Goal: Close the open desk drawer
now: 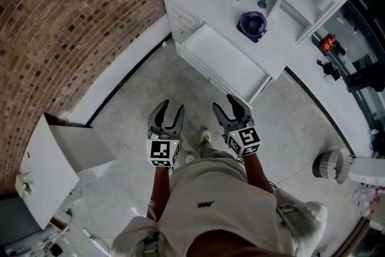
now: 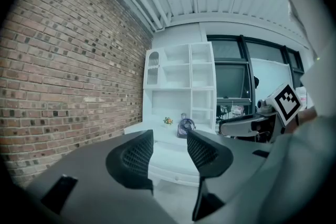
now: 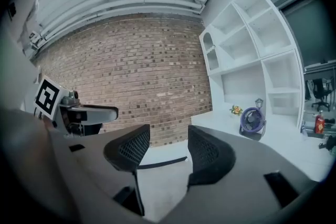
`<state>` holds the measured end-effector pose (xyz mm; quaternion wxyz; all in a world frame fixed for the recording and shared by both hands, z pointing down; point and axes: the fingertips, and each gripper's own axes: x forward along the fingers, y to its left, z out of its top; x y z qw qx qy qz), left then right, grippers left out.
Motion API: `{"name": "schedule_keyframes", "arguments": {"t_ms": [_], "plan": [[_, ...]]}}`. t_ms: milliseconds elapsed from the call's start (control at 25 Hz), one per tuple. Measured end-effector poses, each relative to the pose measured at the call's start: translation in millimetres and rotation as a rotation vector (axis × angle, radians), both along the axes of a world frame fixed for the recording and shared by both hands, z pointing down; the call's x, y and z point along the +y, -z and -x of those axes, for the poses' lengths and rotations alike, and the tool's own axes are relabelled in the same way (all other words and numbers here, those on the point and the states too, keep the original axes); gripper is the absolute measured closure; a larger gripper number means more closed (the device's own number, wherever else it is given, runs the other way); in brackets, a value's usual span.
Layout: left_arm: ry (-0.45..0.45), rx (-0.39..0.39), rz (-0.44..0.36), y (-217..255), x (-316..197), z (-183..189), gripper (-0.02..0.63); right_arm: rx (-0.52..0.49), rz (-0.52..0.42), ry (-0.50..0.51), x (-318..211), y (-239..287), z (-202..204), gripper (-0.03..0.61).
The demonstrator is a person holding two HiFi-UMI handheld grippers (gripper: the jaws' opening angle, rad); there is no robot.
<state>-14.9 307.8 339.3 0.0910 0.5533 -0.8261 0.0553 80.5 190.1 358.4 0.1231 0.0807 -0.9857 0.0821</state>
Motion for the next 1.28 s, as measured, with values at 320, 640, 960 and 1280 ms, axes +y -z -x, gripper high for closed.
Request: {"name": "schedule_keyframes", "arguments": {"t_ms": [320, 640, 960, 1280], "plan": [[0.009, -0.029, 0.001, 11, -55, 20, 0.400, -0.026, 0.028, 0.022, -52, 6, 25, 0.351], [0.007, -0.035, 0.025, 9, -93, 34, 0.400, -0.045, 0.043, 0.018, -91, 2, 40, 0.356], [-0.031, -0.021, 0.024, 0, -122, 58, 0.400, -0.028, 0.068, -0.018, -110, -2, 61, 0.360], [-0.144, 0.009, 0.021, -17, -155, 109, 0.400, 0.010, 0.074, -0.146, -132, -18, 91, 0.367]]}}
